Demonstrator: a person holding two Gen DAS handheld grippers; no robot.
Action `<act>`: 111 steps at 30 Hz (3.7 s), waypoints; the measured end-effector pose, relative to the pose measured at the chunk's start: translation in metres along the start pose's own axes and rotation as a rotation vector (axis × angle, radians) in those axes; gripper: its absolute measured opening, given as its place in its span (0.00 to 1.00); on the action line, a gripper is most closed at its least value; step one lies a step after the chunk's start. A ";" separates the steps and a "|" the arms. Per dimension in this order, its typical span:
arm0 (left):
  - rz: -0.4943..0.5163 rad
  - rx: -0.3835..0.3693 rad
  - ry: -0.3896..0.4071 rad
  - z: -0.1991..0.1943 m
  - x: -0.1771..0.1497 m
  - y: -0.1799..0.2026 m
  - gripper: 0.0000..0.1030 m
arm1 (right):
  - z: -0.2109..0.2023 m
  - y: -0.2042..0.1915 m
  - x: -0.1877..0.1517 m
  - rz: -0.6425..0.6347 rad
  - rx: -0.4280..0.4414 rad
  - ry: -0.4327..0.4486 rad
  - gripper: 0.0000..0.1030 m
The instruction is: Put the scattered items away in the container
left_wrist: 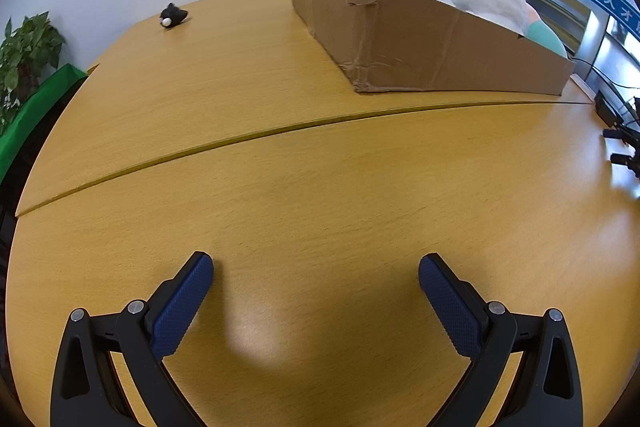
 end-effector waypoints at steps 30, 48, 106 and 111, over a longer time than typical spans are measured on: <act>0.001 0.005 0.000 -0.003 -0.003 0.005 1.00 | 0.010 0.003 0.013 -0.031 0.010 -0.002 1.00; 0.001 0.005 0.000 -0.003 -0.003 0.007 1.00 | 0.009 0.002 0.013 -0.031 0.010 -0.002 1.00; 0.001 0.006 -0.001 -0.003 -0.002 0.011 1.00 | 0.008 0.000 0.011 -0.029 0.010 -0.001 1.00; 0.000 0.005 0.000 -0.002 -0.001 0.010 1.00 | 0.008 -0.001 0.012 -0.029 0.010 -0.001 1.00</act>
Point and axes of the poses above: each gripper's, at about its wrist camera, not at the fingertips, and z roughly the way its jaws point, y to its right, x to its top, the point moved 5 cm from there along z, roughly the way its jaws point, and after that the axes turned 2 degrees about -y, right-handed, at the moved point
